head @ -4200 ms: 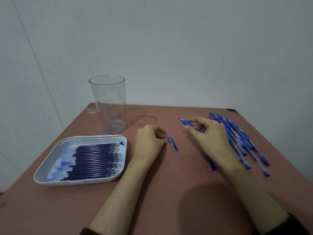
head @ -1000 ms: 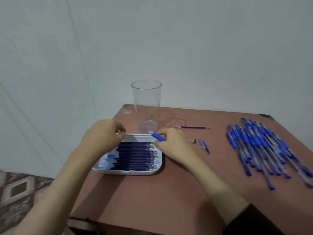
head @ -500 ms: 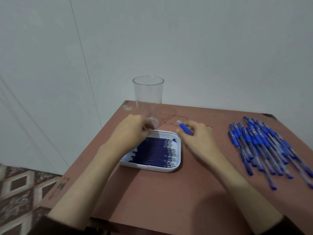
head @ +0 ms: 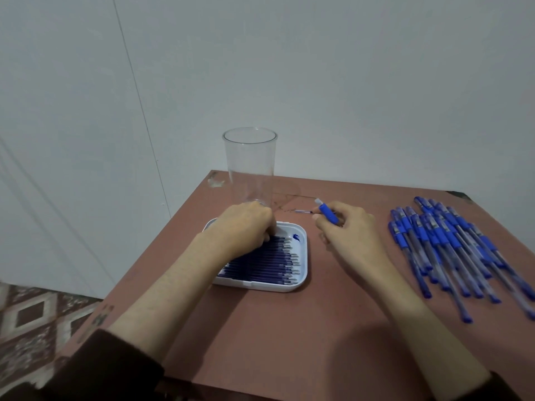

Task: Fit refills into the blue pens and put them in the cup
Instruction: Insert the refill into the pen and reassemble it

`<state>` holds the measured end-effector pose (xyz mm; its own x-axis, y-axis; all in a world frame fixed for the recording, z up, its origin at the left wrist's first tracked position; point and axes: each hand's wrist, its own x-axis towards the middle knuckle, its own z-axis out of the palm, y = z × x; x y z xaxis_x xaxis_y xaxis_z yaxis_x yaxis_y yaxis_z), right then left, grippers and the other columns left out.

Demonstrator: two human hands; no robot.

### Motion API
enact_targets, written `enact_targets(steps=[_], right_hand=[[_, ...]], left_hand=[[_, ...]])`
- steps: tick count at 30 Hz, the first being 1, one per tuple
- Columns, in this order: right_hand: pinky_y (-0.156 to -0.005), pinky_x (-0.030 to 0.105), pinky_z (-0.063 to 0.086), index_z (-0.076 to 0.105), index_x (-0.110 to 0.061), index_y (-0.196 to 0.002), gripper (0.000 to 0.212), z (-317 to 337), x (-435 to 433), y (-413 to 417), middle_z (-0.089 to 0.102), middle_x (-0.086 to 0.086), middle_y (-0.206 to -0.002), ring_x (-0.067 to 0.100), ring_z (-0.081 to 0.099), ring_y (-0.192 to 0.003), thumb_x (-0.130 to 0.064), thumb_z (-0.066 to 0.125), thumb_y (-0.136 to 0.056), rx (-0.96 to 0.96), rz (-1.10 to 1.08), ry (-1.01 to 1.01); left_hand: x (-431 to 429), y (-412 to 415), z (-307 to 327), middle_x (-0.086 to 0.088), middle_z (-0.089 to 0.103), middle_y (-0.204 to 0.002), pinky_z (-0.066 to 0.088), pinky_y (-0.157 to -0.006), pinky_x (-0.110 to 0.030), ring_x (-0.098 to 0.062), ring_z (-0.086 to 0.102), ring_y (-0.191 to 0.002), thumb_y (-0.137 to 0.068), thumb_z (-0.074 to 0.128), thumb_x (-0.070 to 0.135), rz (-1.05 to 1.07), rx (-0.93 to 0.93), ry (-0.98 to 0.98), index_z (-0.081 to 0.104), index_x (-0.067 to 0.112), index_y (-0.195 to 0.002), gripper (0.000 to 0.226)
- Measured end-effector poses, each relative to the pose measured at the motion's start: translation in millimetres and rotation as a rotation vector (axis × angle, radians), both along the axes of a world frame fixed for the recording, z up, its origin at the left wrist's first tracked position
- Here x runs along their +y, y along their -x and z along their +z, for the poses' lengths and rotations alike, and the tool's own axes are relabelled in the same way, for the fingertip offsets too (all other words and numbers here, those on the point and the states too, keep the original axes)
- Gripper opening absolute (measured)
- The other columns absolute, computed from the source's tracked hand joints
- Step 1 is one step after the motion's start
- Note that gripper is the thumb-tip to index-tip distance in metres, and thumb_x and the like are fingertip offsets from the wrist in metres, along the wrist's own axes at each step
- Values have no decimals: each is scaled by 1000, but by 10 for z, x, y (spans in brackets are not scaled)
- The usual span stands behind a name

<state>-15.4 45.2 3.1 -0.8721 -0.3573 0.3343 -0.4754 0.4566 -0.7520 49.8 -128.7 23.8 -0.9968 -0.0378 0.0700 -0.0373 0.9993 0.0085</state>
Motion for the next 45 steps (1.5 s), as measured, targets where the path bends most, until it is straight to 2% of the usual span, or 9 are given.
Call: enact_targets(steps=[14,19,22,25,28,33,36,41,45], right_hand=[[-72,48,56,63,-25,-76,14,-3,9,18,64,9,-65,31,63,-69,-30,59,-88,-15,-12,-4],[-72,49,57,65,-28,-78,11,13,25,16,66,9,-68,31,66,-69,-31,58,-87,-5,-22,30],[-67,48,57,65,-28,-80,9,44,55,12,65,9,-65,26,65,-63,-30,60,-88,2,-39,67],[-60,34,54,63,-25,-81,8,123,156,-16,65,16,-71,9,61,-50,-27,64,-89,-35,-34,187],[-67,33,47,61,-26,-85,9,216,335,32,66,7,-76,16,60,-68,-35,64,-89,-82,-10,224],[-60,20,39,64,-29,-88,19,236,566,193,62,-8,-73,1,45,-56,-34,49,-98,-78,12,246],[-58,10,38,62,-34,-84,17,207,607,187,61,-4,-71,1,49,-61,-27,53,-96,15,21,230],[-58,16,38,59,-45,-84,24,230,649,205,61,18,-78,21,52,-69,-23,57,-94,88,-6,211],[-60,14,40,61,-42,-84,22,208,671,224,65,8,-78,13,55,-73,-21,59,-92,81,-10,175]], left_hand=[[61,-30,42,-3,62,-108,41,-71,-31,-25,59,-98,-88,62,18,60,36,12,65,18,-102,14],[4,-35,112,-2,67,-99,49,-78,-34,-25,62,-93,-86,63,18,54,166,-143,66,25,-92,10],[61,-58,255,2,70,-87,52,-78,-34,-18,64,-85,-84,67,15,-23,377,-396,67,20,-87,5],[246,-76,432,1,69,-81,52,-75,-23,-15,65,-78,-87,65,12,-67,580,-848,60,19,-84,8],[463,30,430,-6,71,-79,57,-68,-28,-20,69,-75,-96,52,12,-79,602,-1423,51,17,-93,5],[776,412,173,-12,68,-75,59,-58,-32,-24,71,-64,-102,37,16,98,601,-2017,37,12,-111,9],[899,552,77,-13,66,-79,60,-65,-31,-22,71,-67,-102,38,11,89,593,-2163,33,10,-116,15],[903,601,60,-14,64,-94,58,-73,-24,-17,71,-78,-91,52,-8,16,637,-2223,42,5,-122,35],[860,597,59,-10,65,-88,56,-68,-21,-15,71,-78,-92,51,-6,-6,631,-2220,53,3,-114,24]])
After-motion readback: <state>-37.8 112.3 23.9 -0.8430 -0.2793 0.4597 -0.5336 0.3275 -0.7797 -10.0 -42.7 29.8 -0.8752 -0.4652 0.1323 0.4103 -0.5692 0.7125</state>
